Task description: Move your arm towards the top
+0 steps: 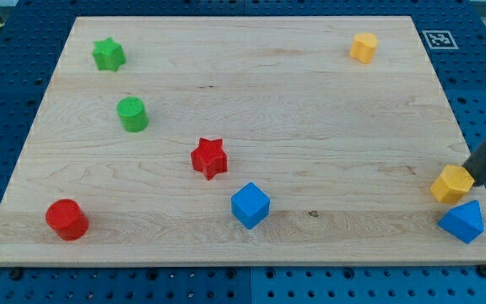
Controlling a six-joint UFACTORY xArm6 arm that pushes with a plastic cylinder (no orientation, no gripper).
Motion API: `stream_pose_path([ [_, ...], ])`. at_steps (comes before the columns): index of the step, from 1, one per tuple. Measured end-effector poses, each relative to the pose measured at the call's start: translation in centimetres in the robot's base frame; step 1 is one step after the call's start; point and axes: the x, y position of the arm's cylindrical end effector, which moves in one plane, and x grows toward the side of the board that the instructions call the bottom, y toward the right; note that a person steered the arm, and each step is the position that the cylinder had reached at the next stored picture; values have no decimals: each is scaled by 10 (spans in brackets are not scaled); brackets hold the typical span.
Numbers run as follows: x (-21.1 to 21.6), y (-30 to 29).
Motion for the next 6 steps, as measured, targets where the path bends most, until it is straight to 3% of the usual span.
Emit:
stream_pose_path([
  [1,-15,-29],
  [2,13,-28],
  [5,-41,-71],
  [6,-41,-71],
])
